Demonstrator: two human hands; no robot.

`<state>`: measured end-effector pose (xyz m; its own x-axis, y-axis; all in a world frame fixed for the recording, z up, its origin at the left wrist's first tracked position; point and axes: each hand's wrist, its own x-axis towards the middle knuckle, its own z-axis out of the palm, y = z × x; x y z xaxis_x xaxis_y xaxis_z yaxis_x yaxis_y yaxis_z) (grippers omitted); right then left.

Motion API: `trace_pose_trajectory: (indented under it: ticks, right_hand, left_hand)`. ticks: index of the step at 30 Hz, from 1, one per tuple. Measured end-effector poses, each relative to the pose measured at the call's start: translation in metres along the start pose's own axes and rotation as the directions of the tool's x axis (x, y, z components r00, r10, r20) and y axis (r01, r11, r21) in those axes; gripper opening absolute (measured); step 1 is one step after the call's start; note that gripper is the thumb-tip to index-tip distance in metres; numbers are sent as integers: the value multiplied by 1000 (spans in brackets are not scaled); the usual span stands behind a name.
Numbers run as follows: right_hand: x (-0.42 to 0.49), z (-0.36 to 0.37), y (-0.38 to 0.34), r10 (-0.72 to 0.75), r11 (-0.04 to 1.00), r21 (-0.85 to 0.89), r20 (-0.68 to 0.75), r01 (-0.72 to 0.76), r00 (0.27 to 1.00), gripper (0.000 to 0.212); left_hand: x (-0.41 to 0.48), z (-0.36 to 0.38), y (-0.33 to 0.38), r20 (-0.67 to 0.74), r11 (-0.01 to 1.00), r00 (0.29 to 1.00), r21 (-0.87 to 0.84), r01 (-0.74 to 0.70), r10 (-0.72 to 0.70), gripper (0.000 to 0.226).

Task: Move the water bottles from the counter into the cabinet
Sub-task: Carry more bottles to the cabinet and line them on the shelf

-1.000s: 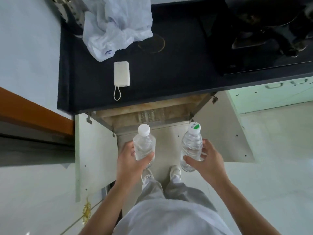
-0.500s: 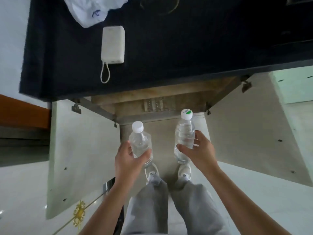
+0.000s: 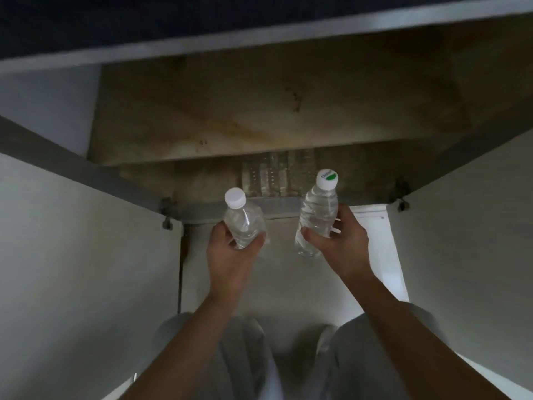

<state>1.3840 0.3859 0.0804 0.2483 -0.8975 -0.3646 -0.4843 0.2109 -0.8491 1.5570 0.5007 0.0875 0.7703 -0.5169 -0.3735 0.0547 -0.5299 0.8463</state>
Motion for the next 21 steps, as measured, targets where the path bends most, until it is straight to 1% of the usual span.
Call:
trace_pose_trajectory:
  ticks: [2,4,7,11,13,15,18,21]
  right_hand:
    - [27,8,20,-20,1000,14,-28,20,999,55]
    - [59,14,28,-106,994,20,-56,108,993,57]
    - [100,18,28,-249,964,60,-137,259,959,56]
    - [126,20,33,-366,928,5,-180,373,913,57]
    - [129,21,32,-388,920,-14,-180,392,904,58]
    - [128,22,30,-380,924,-15,-157,383,911,58]
    - [125,26,33,-341,940,-14,-117,341,933,56]
    - [128,31,43,-289,956,-74,-45,285,956,57]
  left_hand:
    - [24,20,-18,-41,1000,999,-11,-28,28,55]
    - [50,39,-26,-62,997,995,-19,-76,75,55]
    - [86,63,-20,-81,980,982,-85,-179,173,60]
    - [113,77,-20,-101,945,956,-150,-290,277,61]
    - [118,80,-23,-108,940,950,-152,-306,292,60]
    - [120,83,-24,-99,940,953,-160,-301,288,61]
    - [117,85,-29,-70,952,965,-161,-259,251,63]
    - [124,87,-43,-11,967,974,-120,-225,225,61]
